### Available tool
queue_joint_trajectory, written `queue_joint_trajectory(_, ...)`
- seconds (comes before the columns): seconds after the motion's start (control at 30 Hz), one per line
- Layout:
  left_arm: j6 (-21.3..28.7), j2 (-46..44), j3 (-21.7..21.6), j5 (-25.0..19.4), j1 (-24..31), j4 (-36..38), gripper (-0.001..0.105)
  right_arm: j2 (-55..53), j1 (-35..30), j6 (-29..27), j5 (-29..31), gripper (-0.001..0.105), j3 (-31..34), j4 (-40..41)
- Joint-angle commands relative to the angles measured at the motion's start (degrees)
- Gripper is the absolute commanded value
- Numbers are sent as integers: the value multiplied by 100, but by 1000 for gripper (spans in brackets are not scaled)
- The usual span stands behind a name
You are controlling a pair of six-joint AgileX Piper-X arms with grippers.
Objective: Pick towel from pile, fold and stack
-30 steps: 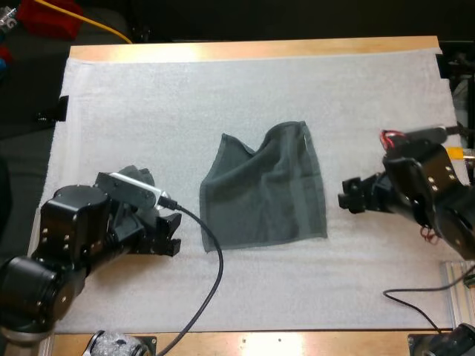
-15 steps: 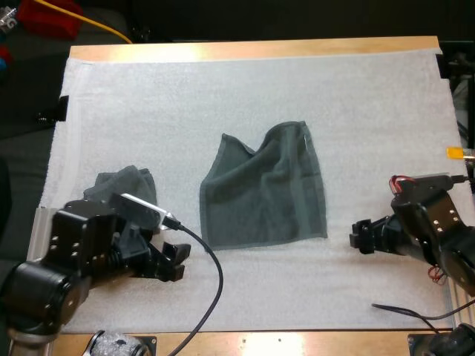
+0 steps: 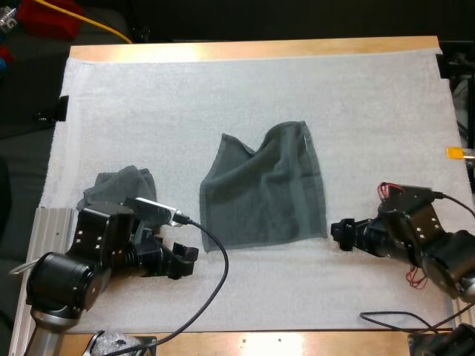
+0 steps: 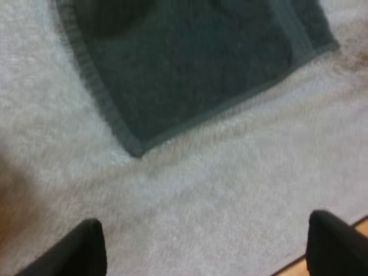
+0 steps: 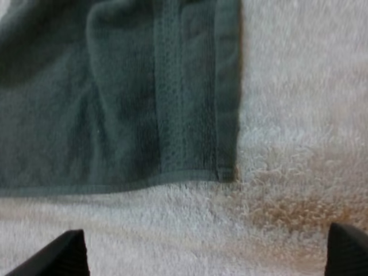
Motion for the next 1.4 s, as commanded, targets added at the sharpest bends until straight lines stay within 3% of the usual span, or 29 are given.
queue_joint_trajectory(0.0, -51, -27, -7, 91, -6, -104, 69, 62, -36, 92, -57, 79, 44, -124)
queue_joint_trajectory(0.27, -51, -27, -7, 91, -6, -102, 69, 758, -64, 875, -388, 79, 275, -835)
queue_joint_trajectory(0.57, -34, -27, -7, 91, -6, -102, 69, 1568, -635, 2326, -1882, 79, 1037, -2683)
queue_joint_trajectory(0.67, -19, -27, -7, 91, -6, -102, 69, 1789, -652, 2553, -2167, 79, 1185, -3274)
queue_joint_trajectory(1.37, -11, -27, -7, 91, -6, -87, 69, 2816, -652, 3127, -1936, 79, 1185, -4232)
